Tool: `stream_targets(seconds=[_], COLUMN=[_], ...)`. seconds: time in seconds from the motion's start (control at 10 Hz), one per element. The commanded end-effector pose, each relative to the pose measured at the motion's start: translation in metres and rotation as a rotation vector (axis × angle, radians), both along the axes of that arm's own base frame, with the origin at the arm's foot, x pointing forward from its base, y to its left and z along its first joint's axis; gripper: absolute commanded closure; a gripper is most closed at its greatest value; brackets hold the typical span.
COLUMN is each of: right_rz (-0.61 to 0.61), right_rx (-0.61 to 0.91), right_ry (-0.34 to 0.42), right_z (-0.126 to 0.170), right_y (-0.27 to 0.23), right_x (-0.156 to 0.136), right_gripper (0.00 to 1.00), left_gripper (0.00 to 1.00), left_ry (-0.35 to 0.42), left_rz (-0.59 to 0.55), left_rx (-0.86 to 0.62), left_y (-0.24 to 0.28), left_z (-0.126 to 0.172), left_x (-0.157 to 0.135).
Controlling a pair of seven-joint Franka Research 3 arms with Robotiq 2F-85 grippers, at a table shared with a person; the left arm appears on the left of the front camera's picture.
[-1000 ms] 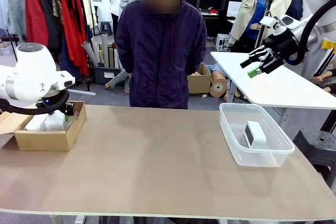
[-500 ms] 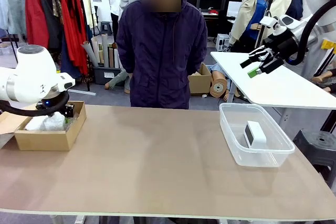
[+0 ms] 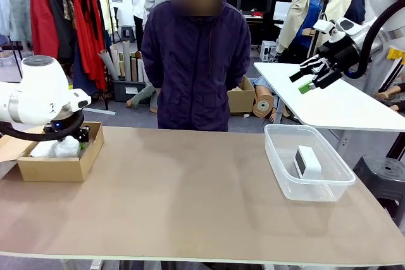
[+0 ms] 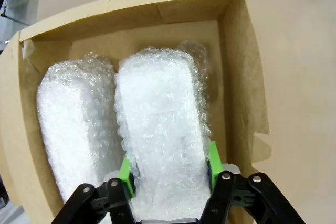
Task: Separate and place wrapped and unwrapped clocks.
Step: If the picked Digital clock is wrapped, place it in the Package Box ; if not, place it in the Organizing box.
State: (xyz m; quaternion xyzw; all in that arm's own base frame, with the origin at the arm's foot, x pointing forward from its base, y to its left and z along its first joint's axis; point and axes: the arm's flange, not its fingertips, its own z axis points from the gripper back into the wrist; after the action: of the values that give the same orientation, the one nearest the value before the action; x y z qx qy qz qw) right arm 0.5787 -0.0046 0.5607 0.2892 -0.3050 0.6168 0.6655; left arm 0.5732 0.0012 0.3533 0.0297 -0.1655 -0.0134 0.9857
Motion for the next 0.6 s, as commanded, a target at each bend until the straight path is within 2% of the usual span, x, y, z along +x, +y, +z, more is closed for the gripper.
stream_targets(seconds=[0.0,0.1,0.5], right_rz=[0.01,0.01,0.01], right_rx=[-0.017,-0.017,-0.017], right_ry=[-0.002,-0.002,-0.002], right_z=[0.001,0.001,0.001], right_y=[0.002,0.002,0.002], right_x=[-0.002,-0.002,-0.002], right_gripper=[0.0,0.0,0.0], left_gripper=[0.03,0.0,0.0], left_ry=[-0.01,-0.006,-0.048], left_rz=[-0.014,-0.018,-0.028], left_rx=[-0.019,-0.02,-0.044], left_y=[0.001,0.001,-0.003], left_z=[0.004,0.008,0.037], left_x=[0.0,0.0,-0.008])
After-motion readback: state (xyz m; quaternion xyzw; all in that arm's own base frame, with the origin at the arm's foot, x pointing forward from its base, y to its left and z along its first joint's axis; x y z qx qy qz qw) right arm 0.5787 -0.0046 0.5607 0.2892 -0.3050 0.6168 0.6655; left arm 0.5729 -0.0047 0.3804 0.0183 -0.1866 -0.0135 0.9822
